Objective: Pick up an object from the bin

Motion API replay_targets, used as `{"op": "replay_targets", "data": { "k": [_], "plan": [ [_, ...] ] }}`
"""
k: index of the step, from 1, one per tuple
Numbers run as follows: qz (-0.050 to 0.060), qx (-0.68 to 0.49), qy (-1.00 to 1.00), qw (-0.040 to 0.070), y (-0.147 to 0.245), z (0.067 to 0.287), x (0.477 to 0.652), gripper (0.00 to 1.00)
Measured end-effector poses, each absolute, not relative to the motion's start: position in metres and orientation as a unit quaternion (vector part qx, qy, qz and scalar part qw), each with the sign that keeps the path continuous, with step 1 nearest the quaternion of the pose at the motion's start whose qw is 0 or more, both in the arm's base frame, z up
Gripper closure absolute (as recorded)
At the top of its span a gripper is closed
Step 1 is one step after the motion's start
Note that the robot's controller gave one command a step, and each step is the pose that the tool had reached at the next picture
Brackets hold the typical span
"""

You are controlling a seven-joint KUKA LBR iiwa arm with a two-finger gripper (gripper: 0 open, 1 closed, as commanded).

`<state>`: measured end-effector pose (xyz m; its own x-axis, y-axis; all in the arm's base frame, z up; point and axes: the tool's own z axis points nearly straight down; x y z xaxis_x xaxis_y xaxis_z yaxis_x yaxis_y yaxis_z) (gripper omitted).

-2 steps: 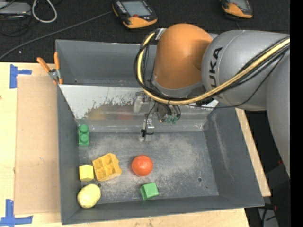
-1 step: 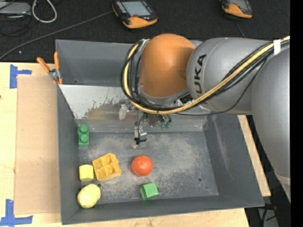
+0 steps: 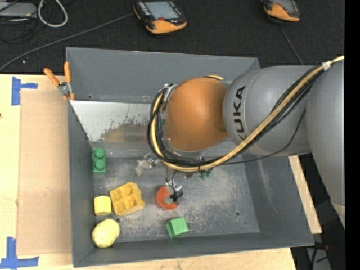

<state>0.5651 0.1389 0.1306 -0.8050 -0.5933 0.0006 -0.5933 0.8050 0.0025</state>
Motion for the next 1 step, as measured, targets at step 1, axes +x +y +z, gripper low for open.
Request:
{"op": "replay_targets", "data": {
  "k": [1],
  "plan": [
    [-0.002,0.223,-0.975,-0.002,0.1649,0.0871,0.5904,0.00]
  ]
}}
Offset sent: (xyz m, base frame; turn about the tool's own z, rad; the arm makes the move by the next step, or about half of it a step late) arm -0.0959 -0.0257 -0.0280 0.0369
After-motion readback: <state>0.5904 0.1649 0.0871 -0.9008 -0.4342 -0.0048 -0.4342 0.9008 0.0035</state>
